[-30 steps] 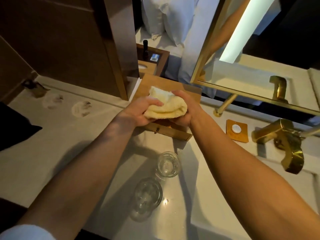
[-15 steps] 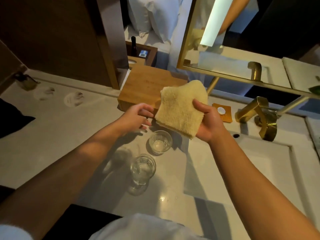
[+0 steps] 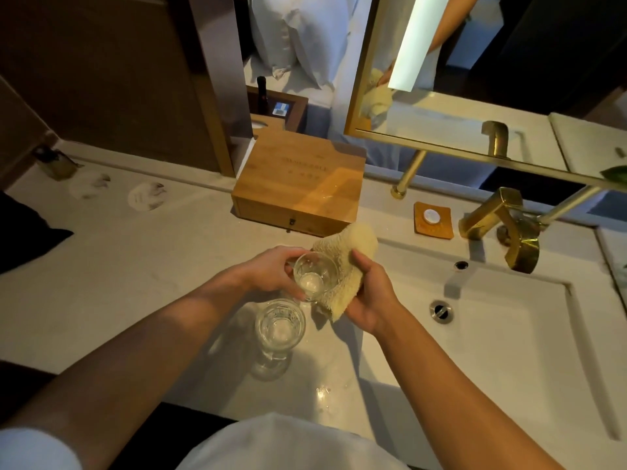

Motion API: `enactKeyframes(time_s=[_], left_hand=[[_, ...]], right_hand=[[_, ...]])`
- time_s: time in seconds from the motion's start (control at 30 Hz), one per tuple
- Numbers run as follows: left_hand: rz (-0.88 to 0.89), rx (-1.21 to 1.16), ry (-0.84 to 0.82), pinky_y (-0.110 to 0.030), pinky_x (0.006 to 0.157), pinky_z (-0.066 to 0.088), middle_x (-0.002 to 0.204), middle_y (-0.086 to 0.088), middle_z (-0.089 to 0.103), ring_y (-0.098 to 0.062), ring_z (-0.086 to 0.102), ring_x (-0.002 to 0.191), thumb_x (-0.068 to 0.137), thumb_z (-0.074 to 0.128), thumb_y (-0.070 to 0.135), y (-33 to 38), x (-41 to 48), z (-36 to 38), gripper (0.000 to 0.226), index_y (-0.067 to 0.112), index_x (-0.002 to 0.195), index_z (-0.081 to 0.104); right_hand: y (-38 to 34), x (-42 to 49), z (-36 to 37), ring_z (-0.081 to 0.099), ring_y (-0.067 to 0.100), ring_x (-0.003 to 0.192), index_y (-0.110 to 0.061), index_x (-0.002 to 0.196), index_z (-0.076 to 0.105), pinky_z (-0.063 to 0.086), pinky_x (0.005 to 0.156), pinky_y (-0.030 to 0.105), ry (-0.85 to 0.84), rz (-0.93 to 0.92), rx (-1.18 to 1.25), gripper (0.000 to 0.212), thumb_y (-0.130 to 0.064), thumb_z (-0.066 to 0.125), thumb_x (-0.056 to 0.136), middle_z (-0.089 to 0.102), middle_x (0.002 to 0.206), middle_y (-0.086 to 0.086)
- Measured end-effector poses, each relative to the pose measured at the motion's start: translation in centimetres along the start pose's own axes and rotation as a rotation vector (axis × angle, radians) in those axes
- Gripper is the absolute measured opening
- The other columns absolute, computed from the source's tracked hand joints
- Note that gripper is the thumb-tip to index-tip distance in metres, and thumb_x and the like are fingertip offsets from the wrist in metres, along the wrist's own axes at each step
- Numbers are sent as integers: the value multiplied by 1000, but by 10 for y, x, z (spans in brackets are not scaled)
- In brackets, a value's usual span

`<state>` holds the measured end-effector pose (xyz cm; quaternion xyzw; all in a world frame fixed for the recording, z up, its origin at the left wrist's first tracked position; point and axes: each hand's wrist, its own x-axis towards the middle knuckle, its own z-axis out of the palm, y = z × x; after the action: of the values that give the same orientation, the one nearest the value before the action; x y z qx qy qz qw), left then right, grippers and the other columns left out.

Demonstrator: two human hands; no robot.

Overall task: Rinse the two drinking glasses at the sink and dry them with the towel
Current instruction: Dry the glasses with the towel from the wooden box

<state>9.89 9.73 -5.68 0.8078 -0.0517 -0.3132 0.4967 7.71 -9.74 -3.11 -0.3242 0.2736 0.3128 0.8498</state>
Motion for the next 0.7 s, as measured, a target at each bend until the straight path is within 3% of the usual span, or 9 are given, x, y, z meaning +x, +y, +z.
enactKeyframes(time_s=[0.07, 0.17, 0.3, 0.33, 0.4, 0.5, 0.6, 0.7], left_hand=[[24, -95, 10, -14, 77, 54, 116, 8, 69, 1, 67, 102, 68, 87, -3, -1, -3, -3, 73, 25, 129, 60], [82, -244, 53, -32, 97, 55, 130, 1, 65, -17, 63, 121, 74, 86, 8, 9, -7, -10, 75, 23, 140, 55], [192, -216, 201, -35, 104, 50, 130, 6, 65, -11, 62, 121, 71, 89, 28, 40, -9, -13, 78, 23, 139, 52], [194, -163, 238, -36, 103, 51, 126, 8, 67, -8, 63, 118, 66, 91, 37, 50, -11, -14, 80, 27, 135, 54], [192, -122, 295, -39, 100, 53, 117, 9, 71, -9, 66, 111, 59, 90, 48, 64, -15, -16, 77, 29, 127, 58], [204, -181, 353, -34, 90, 57, 113, 4, 70, -15, 66, 108, 71, 86, 34, 79, -22, -21, 55, 26, 119, 60], [214, -90, 368, -19, 80, 50, 108, 16, 64, 2, 61, 100, 72, 86, 27, 90, -33, -27, 55, 28, 118, 55], [187, -11, 317, -29, 88, 55, 109, 13, 69, -1, 65, 101, 62, 89, 40, 95, -43, -32, 64, 27, 118, 60]], right_hand=[[-7, -1, 0, 54, 42, 130, -2, 140, 51, 36, 113, 57, -25, 21, 8, 53, -37, 42, 103, 61, 134, 28], [-22, -5, 4, 44, 43, 138, -1, 144, 47, 27, 117, 60, -88, 22, 63, 58, -40, 40, 102, 53, 143, 29], [-32, -14, 25, 46, 41, 137, -1, 144, 48, 27, 119, 56, -178, -28, 90, 59, -43, 35, 104, 53, 143, 27], [-29, -16, 34, 51, 39, 134, -1, 142, 50, 32, 117, 54, -178, -85, 5, 57, -41, 37, 104, 57, 140, 26], [-25, -21, 49, 61, 30, 125, -7, 142, 51, 42, 112, 49, -83, -328, -432, 51, -39, 41, 105, 65, 133, 18], [-26, -35, 51, 51, 13, 131, -20, 151, 41, 39, 114, 29, -42, -704, -1136, 57, -50, 35, 103, 53, 146, 2], [-33, -54, 45, 48, 4, 129, -24, 145, 47, 39, 108, 19, -231, -870, -1432, 50, -50, 35, 104, 51, 144, -5], [-38, -67, 37, 56, 10, 115, -24, 129, 62, 47, 96, 25, -328, -976, -1683, 37, -37, 65, 95, 61, 129, -2]])
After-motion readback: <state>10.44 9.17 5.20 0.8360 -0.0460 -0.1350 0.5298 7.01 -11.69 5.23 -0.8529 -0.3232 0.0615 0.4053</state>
